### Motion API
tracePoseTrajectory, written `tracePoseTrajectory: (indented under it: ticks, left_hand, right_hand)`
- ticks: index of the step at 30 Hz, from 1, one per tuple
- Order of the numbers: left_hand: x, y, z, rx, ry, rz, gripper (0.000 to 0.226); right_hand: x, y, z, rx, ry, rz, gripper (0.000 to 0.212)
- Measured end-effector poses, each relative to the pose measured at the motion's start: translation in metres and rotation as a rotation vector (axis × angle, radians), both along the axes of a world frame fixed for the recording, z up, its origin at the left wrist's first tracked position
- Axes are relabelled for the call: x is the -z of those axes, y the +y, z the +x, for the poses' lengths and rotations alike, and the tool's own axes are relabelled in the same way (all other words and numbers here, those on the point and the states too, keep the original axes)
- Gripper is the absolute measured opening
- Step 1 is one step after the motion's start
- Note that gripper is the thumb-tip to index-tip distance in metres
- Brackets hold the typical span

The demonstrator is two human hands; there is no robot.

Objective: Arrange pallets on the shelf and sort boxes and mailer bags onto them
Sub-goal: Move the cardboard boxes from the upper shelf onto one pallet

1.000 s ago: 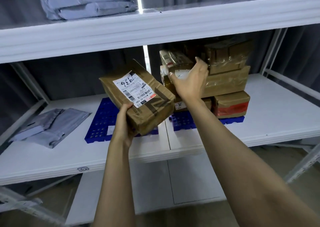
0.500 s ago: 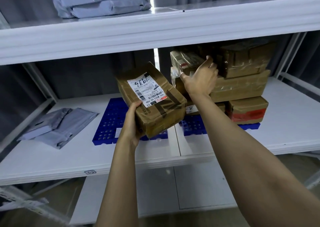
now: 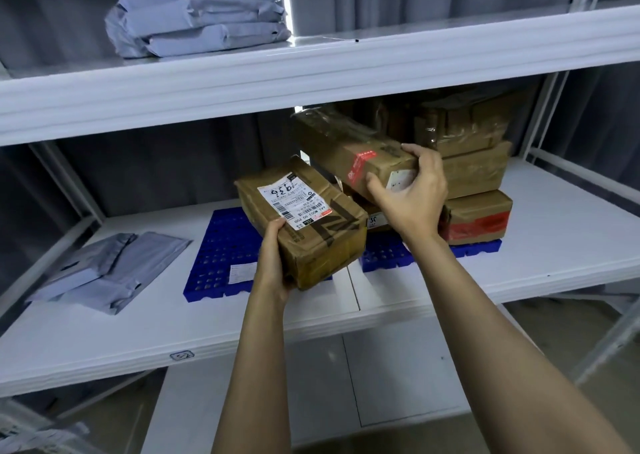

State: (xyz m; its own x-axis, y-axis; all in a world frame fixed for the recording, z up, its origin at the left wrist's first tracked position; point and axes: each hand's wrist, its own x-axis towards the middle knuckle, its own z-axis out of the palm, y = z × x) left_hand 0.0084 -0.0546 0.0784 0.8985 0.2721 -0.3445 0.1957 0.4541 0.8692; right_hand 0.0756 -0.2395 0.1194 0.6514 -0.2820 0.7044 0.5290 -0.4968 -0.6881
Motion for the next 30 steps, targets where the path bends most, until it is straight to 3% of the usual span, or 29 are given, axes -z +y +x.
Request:
tracePoseTrajectory:
  ticks: [3, 6, 8, 23, 30]
  left_hand:
    - [0.003, -0.010, -0.008, -0.036, -0.009, -0.020, 0.056]
    - [0.003, -0.022, -0.018, -0.109, 0.051, -0.042, 0.093]
    - [0.003, -0.029, -0.024, -0.166, 0.047, -0.045, 0.104]
    - [-0.018, -0.099, -0.058, -0.594, -0.140, -0.188, 0.079]
    - [-0.055, -0.119, -0.066, -0.734, -0.223, -0.241, 0.100]
  right_hand:
    - [0.003, -0.011, -0.018, -0.128, -0.059, -0.042, 0.060]
    - [0.006, -0.017, -0.032, -0.236, -0.107, -0.097, 0.059]
    - [0.007, -0.019, -0.043, -0.281, -0.138, -0.127, 0.059]
    - [-0.036, -0.028, -0.089, -0.595, -0.421, -0.147, 0.058]
    - [-0.084, -0.035, -0.091, -0.632, -0.538, -0.034, 0.059]
